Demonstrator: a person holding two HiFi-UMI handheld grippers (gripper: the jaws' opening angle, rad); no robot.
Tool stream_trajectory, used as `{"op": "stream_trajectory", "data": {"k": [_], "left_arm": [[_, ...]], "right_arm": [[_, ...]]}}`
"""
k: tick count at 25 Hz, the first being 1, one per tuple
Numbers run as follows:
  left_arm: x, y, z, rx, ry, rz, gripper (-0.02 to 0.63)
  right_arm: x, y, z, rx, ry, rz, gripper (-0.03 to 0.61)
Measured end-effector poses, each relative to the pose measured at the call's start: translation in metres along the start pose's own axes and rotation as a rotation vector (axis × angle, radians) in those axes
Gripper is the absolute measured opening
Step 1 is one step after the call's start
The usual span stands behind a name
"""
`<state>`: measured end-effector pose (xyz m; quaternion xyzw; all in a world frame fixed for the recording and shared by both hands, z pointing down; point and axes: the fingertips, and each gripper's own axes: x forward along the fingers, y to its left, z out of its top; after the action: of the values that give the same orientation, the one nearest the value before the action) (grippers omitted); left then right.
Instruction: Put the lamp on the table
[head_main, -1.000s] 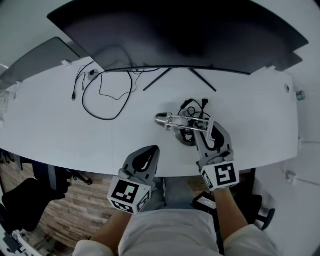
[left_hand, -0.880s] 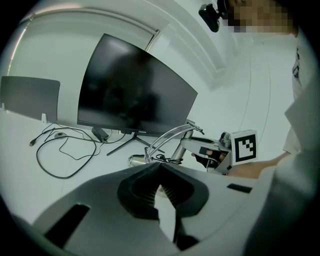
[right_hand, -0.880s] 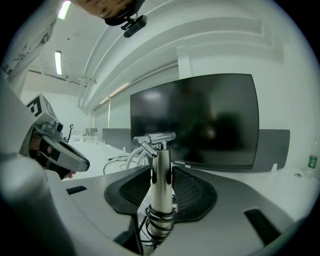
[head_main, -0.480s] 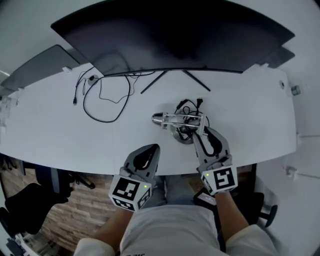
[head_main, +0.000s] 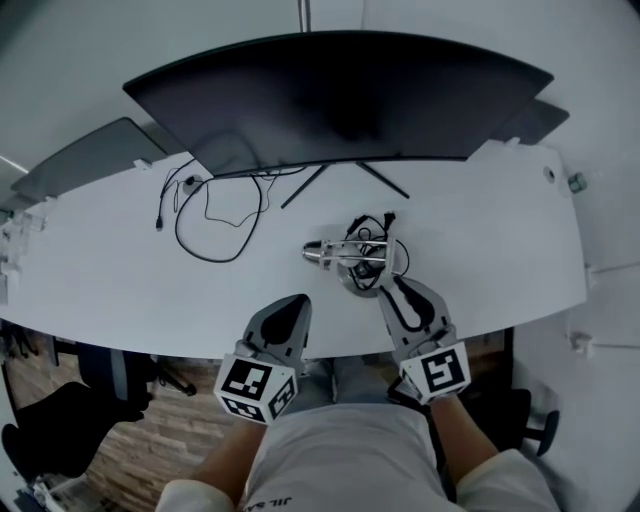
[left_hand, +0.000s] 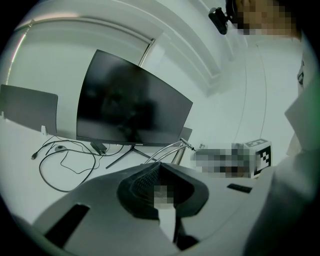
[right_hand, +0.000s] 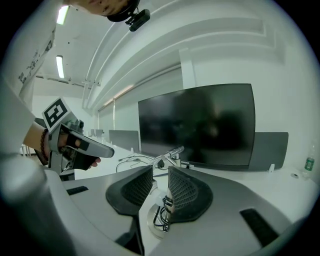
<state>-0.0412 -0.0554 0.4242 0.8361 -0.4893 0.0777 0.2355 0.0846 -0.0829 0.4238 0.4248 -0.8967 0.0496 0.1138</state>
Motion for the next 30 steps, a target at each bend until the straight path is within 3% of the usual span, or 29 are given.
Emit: {"op": "stream_trajectory", "data": {"k": [12, 22, 30], "left_arm": [[-0.008, -0.010, 0.015, 0.019, -0.027, -0.017, 0.003], [-0.007, -0.023, 0.016, 0.032, -0.013, -0.048, 0.003], [-0.003, -0.028, 0.020, 0.035, -0.012, -0.055, 0.003]], "right_arm": [[-0.020, -0.005, 0.027, -0.029, -0.018, -0.028, 0.067], [-0.018, 0.007, 0.044, 0.030, -0.018, 0.074, 0.035], [-0.017, 0.006, 0.046, 0.027, -0.011, 0.076, 0.032]]}}
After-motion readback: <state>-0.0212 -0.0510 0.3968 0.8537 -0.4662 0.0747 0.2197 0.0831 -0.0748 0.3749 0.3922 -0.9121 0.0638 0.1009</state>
